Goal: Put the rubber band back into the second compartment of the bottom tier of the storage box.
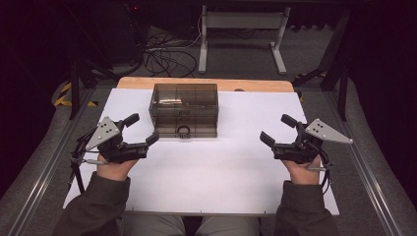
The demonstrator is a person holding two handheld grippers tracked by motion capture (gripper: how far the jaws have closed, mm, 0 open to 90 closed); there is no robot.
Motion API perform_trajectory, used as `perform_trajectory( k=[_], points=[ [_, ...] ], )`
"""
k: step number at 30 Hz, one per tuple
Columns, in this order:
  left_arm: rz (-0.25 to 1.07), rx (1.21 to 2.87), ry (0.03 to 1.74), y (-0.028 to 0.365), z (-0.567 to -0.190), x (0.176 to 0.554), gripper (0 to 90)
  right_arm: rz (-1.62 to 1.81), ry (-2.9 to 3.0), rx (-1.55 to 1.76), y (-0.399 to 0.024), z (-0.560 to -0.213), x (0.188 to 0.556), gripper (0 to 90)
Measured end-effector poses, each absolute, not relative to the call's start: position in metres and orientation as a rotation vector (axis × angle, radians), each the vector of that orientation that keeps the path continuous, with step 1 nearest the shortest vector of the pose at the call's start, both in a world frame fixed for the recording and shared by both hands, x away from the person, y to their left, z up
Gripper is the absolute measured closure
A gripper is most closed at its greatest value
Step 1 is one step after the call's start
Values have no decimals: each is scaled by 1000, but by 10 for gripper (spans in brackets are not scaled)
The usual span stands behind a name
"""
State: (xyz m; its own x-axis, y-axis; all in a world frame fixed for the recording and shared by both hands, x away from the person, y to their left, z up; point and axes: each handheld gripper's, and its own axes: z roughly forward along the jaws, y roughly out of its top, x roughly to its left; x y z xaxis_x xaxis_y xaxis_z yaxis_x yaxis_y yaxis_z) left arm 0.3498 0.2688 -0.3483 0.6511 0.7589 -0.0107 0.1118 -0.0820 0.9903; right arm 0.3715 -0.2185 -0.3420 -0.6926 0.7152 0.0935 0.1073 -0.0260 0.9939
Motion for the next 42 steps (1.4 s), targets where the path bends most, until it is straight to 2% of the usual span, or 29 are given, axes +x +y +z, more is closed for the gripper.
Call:
perform_trajectory(
  k=[15,42],
  points=[
    [602,1511,726,288,-344,335,98,1771,1784,864,-222,-344,367,3],
    [579,1471,717,305,-345,323,98,1772,1781,862,-222,-344,367,3]
  ],
)
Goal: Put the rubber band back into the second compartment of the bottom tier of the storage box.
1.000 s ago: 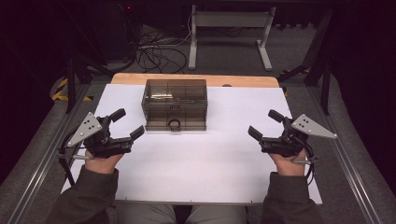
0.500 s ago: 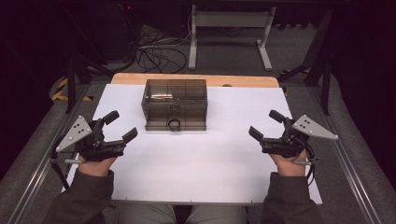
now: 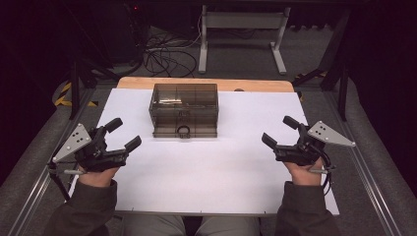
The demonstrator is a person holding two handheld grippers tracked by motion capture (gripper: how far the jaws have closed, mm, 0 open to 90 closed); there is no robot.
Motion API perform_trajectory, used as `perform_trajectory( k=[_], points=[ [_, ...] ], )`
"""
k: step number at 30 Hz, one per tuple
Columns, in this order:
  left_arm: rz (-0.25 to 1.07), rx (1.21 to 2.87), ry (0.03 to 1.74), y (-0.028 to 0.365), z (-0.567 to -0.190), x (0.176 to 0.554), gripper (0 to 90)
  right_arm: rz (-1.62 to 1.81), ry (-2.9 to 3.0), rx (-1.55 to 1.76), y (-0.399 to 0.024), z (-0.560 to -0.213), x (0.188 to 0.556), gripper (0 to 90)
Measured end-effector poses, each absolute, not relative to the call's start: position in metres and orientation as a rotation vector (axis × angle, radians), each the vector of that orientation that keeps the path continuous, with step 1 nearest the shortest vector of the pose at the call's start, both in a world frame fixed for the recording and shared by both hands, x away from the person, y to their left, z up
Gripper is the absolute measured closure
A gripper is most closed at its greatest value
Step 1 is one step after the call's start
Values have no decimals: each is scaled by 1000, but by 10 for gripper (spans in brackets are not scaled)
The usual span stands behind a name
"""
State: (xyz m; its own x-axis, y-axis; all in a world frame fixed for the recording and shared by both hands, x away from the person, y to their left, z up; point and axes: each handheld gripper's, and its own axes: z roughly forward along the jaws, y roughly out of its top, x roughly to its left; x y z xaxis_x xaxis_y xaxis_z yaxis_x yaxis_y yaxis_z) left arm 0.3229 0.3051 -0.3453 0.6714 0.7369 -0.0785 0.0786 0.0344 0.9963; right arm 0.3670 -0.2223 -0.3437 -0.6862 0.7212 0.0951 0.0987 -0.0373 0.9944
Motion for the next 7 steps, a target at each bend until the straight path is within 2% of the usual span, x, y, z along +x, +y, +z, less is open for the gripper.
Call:
perform_trajectory(
  k=[7],
  points=[
    [582,1484,737,307,-349,326,95,1767,1790,864,-221,-344,368,3]
  ],
)
